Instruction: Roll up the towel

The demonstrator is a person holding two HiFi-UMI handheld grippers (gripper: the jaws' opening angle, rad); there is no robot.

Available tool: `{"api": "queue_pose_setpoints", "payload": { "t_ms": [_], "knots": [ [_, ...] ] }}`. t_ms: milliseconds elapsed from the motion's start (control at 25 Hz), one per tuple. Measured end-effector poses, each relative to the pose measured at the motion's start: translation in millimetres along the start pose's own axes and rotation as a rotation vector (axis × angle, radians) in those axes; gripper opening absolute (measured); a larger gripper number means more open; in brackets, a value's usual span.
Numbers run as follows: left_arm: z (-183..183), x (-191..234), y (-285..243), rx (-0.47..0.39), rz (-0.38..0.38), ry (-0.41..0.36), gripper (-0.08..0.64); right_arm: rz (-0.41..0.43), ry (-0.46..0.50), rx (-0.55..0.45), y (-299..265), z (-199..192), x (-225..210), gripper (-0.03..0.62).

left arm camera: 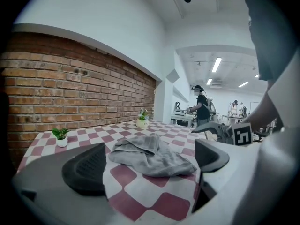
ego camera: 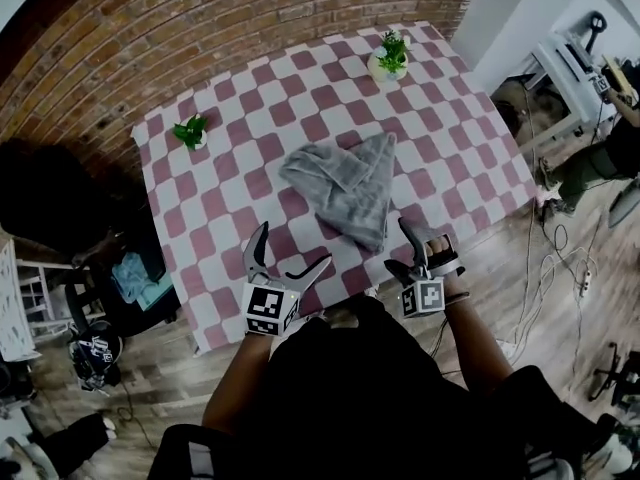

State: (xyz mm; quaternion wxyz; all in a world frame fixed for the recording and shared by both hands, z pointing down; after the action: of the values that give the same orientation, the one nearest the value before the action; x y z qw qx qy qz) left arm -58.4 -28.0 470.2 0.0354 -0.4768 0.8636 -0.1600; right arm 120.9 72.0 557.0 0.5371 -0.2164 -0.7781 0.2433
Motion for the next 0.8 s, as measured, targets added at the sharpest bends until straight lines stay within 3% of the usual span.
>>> {"api": "queue_pose_setpoints", "payload": {
  "t_ms": [320,600,680,800],
  "knots": [
    [-1,-6,-13,0.012,0.072,-0.008,0.581,0.066,0.133,-0.06,-28,-11,10,0.586],
    [-6,3,-6,0.036,0.136,0.021,0.581,0.115,0.291,-0.172,-39,6,17,0.558],
    [-6,3,-5,0.037,0.145,0.029,0.581,0.139,0.328,-0.206,-38,11,22,0.525],
    [-3,3,-6,0.026,0.147,0.035,0.581,0.176,0.382,-0.239,-38,18,31,0.405]
  ]
}}
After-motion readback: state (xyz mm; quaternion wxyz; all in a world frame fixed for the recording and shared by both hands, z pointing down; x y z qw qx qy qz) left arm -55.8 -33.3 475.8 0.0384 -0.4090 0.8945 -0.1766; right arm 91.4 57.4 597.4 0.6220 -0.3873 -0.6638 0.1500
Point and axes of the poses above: the fingertips, and each gripper's own axes: y backward along the fingers, x to its left, z out of its top, the point moved 2 cm from there along y, backward along the fingers
